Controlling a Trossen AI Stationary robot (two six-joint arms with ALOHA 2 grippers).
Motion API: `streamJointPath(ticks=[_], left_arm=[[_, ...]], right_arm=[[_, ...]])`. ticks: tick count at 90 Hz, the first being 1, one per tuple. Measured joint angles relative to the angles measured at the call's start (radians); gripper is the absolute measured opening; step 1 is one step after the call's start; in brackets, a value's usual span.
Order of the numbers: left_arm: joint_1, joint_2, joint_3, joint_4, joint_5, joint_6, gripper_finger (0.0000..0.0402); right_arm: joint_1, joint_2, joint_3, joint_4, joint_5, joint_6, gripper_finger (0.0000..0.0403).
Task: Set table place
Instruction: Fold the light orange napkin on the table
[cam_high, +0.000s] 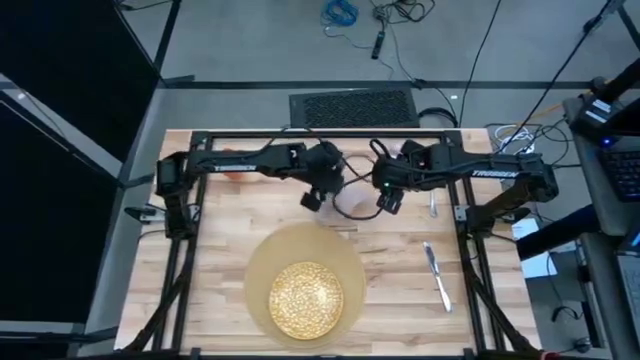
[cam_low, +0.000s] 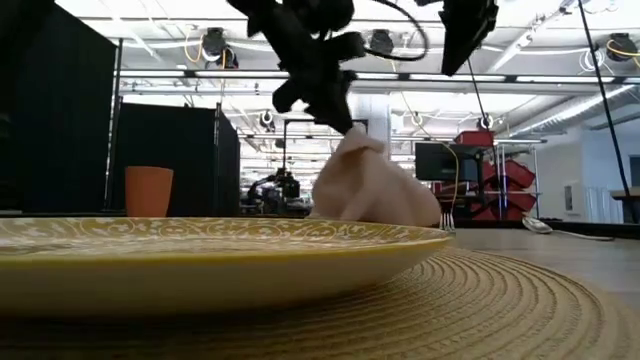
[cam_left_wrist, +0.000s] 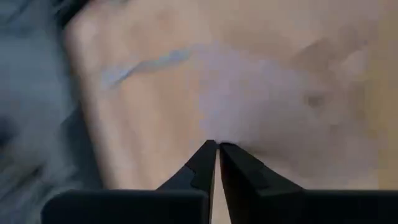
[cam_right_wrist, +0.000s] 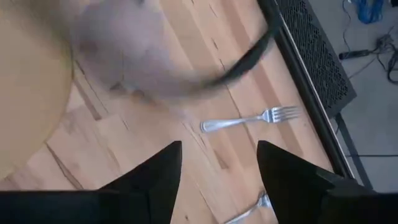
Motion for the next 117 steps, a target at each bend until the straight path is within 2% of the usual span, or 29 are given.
streamJointPath(ticks=[7, 13, 21, 27, 36, 43, 54, 60, 66, 76, 84, 98, 105, 117], left_arm=[[0.002, -0.034, 0.000, -0.067, -0.088, -0.025, 0.0009], [0.007, -0.055, 0.000, -0.110, -0.098, -0.060, 0.0009], [0.010, -0.064, 0.000, -0.128, -0.121, -0.194, 0.0009], [0.010, -0.065, 0.001, -0.128, -0.196, -0.289, 0.0009], [0.010, -0.064, 0.000, -0.169, -0.282, -0.355, 0.0009], [0.011, -0.064, 0.000, -0.260, -0.326, -0.423, 0.0009], [0.016, -0.066, -0.018, -0.445, -0.348, -0.554, 0.0009], [0.018, -0.091, -0.060, -0.462, -0.321, -0.599, 0.0009], [0.016, -0.130, -0.120, -0.384, -0.282, -0.608, 0.0009], [0.014, -0.219, -0.256, -0.214, -0.147, -0.610, 0.0009], [0.017, -0.282, -0.368, -0.058, -0.062, -0.619, 0.0009], [0.017, -0.324, -0.481, 0.203, -0.049, -0.692, 0.0009], [0.011, -0.316, -0.506, 0.284, -0.048, -0.715, 0.0009], [-0.001, -0.279, -0.541, 0.513, -0.048, -0.707, 0.0008]], right_arm=[[0.000, -0.001, -0.031, -0.008, 0.001, 0.018, 0.0194], [0.000, 0.000, -0.059, -0.009, 0.000, 0.022, 0.0194], [0.000, -0.001, -0.092, 0.005, 0.001, 0.022, 0.0194], [0.000, 0.000, -0.113, 0.015, 0.001, 0.022, 0.0194], [0.000, 0.000, -0.133, 0.028, 0.004, 0.020, 0.0194], [0.000, -0.001, -0.146, 0.026, 0.004, 0.039, 0.0194], [0.018, -0.001, -0.172, 0.013, 0.007, 0.084, 0.0194], [0.034, 0.000, -0.185, 0.018, 0.020, 0.103, 0.0194], [0.057, -0.001, -0.205, 0.048, 0.072, 0.142, 0.0194], [0.091, -0.001, -0.260, 0.098, 0.176, 0.203, 0.0194], [0.099, -0.001, -0.311, 0.128, 0.179, 0.233, 0.0194], [0.097, 0.000, -0.405, 0.184, 0.181, 0.222, 0.0194], [0.096, 0.000, -0.453, 0.245, 0.179, 0.221, 0.0194], [0.096, 0.000, -0.518, 0.347, 0.177, 0.221, 0.0194]])
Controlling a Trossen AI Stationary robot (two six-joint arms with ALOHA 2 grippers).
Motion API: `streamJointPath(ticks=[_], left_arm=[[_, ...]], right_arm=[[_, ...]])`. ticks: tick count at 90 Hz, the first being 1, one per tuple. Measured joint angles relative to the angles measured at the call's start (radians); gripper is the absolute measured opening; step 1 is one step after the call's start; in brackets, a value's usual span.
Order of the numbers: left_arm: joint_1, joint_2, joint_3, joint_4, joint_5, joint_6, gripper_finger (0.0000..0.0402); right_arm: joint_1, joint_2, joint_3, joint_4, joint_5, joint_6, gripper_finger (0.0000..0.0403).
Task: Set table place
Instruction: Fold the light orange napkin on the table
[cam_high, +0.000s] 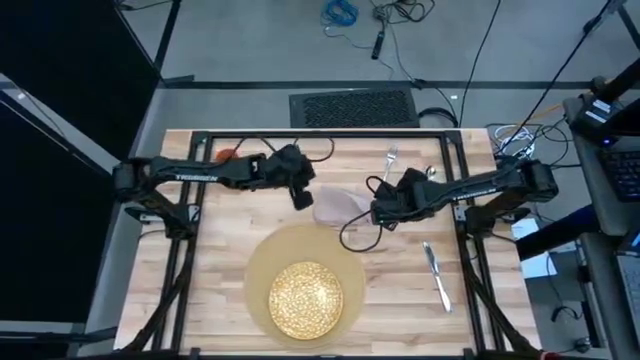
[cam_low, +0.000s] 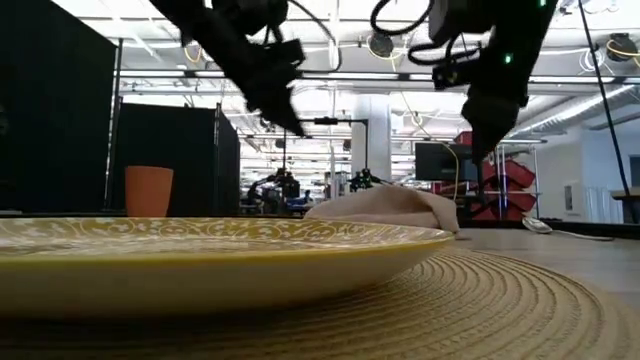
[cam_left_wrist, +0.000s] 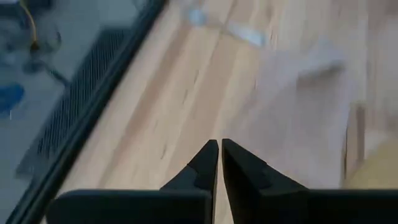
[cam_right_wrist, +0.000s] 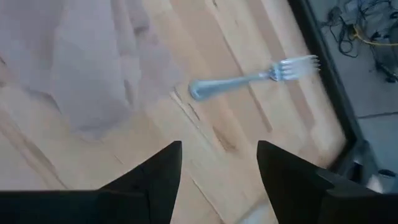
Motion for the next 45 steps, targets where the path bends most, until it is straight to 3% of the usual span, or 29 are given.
streamJointPath(ticks=[20, 34, 45], left_arm=[[-0.001, 0.074, -0.001, 0.184, 0.004, 0.052, 0.0008], [0.017, 0.079, -0.001, 0.125, -0.025, 0.177, 0.0008], [0.019, 0.078, -0.001, 0.122, -0.046, 0.161, 0.0008]], right_arm=[[0.000, 0.000, -0.076, 0.252, -0.014, 0.007, 0.0194], [-0.019, 0.000, -0.075, 0.355, -0.018, -0.038, 0.0194], [-0.040, 0.000, -0.075, 0.474, -0.018, -0.099, 0.0194]])
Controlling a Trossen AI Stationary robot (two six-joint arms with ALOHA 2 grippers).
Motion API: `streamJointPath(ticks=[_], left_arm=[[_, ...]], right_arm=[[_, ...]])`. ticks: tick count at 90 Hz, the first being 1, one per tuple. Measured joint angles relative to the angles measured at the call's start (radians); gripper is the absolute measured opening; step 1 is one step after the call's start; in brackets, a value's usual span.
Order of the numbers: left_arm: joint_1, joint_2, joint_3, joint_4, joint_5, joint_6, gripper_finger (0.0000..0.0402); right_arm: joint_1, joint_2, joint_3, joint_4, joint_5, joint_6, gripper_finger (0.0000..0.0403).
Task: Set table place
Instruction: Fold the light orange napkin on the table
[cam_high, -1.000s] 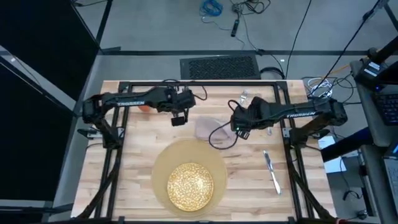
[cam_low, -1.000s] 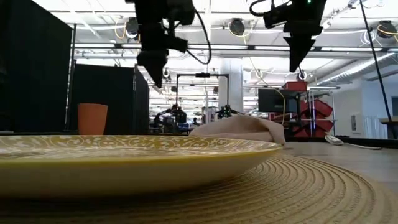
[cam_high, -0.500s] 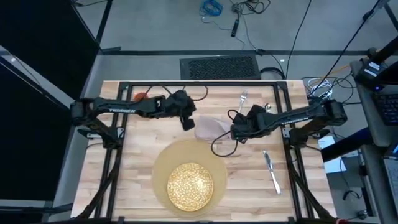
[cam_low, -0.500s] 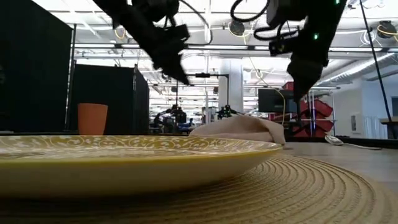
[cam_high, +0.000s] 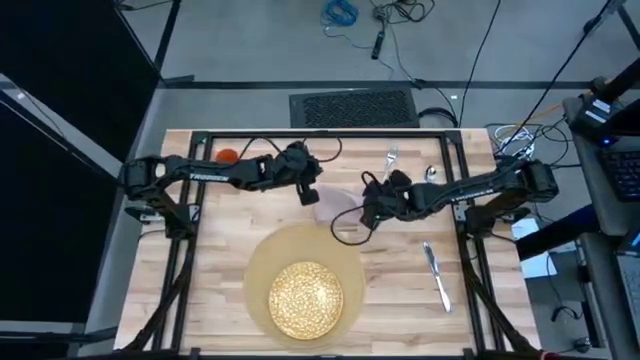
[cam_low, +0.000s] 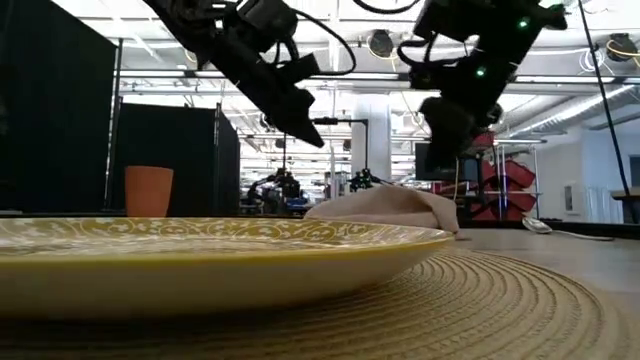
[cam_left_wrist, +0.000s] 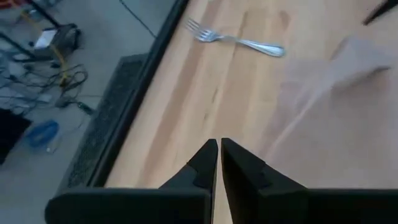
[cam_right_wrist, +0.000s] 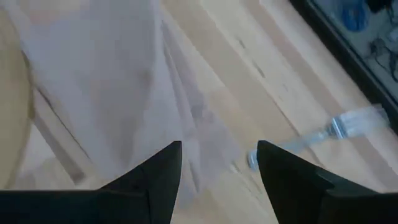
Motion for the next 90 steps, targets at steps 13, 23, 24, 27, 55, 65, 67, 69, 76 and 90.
streamJointPath(ticks=[13, 23, 24, 27, 55, 65, 67, 69, 76, 90], left_arm=[[-0.017, 0.000, 0.000, -0.050, 0.076, -0.028, 0.0008], [-0.044, 0.000, 0.000, -0.130, 0.106, -0.028, 0.0008], [-0.046, 0.000, 0.000, -0.139, 0.106, -0.026, 0.0008], [-0.052, 0.000, 0.000, -0.162, 0.105, -0.017, 0.0008], [-0.082, 0.000, 0.000, -0.193, 0.094, 0.024, 0.0008], [-0.098, 0.000, 0.000, -0.216, 0.093, 0.024, 0.0008], [-0.103, 0.000, 0.000, -0.225, 0.093, 0.024, 0.0008], [-0.106, 0.000, 0.000, -0.235, 0.093, 0.024, 0.0008], [-0.116, 0.000, 0.000, -0.280, 0.094, 0.043, 0.0008], [-0.116, -0.011, 0.000, -0.288, 0.093, 0.044, 0.0008]], right_arm=[[-0.020, 0.000, 0.000, 0.174, -0.006, 0.002, 0.0194], [-0.025, 0.000, 0.000, 0.314, -0.009, -0.078, 0.0194], [-0.025, 0.000, 0.000, 0.329, -0.010, -0.085, 0.0194], [-0.024, 0.000, 0.001, 0.372, -0.014, -0.106, 0.0194], [-0.002, 0.000, 0.002, 0.507, -0.150, -0.233, 0.0194], [0.043, 0.000, 0.002, 0.504, -0.192, -0.276, 0.0194], [0.052, 0.000, 0.002, 0.503, -0.193, -0.285, 0.0194], [0.061, 0.000, 0.002, 0.503, -0.193, -0.293, 0.0194], [0.083, 0.000, 0.002, 0.483, -0.192, -0.303, 0.0194], [0.089, 0.000, 0.002, 0.377, -0.188, -0.280, 0.0194]])
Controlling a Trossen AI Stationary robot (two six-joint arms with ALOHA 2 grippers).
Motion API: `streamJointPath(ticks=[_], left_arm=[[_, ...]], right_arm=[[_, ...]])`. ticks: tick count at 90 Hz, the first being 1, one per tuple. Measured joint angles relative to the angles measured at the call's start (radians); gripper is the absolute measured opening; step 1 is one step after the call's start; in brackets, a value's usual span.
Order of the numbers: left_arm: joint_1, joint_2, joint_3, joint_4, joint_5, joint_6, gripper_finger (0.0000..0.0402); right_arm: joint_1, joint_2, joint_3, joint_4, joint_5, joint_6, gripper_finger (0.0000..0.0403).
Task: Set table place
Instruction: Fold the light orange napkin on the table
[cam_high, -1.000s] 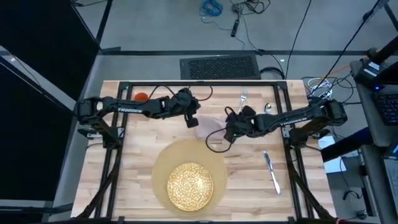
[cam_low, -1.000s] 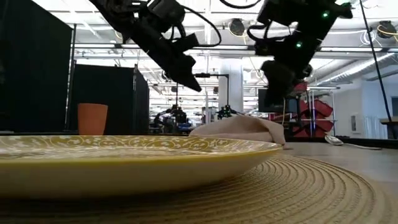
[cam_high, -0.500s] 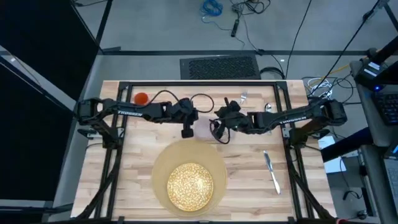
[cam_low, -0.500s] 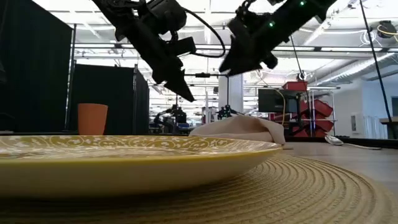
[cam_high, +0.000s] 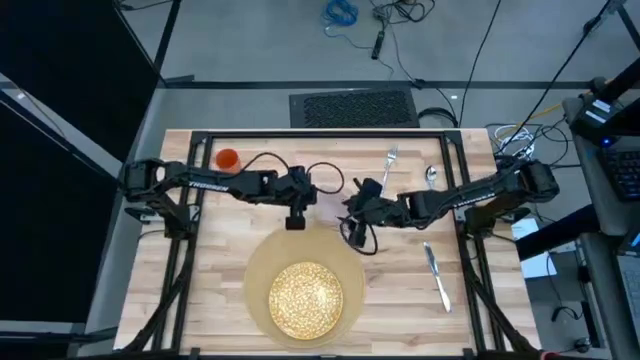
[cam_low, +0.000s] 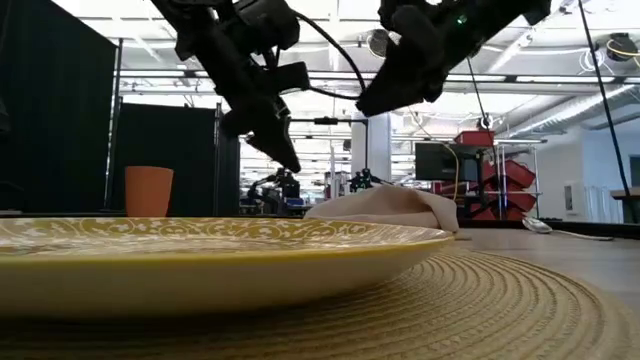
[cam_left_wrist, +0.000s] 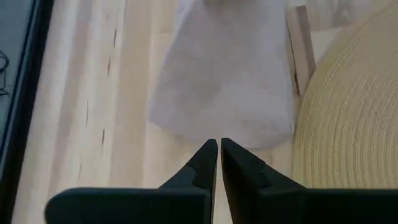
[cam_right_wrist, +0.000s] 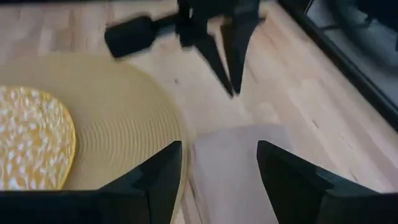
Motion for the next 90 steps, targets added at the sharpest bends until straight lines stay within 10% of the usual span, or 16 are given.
streamJointPath(ticks=[90], left_arm=[[0.121, 0.061, 0.000, 0.187, 0.100, 0.133, 0.0008]], right_arm=[[0.019, 0.148, 0.000, -0.277, 0.290, 0.301, 0.0194]])
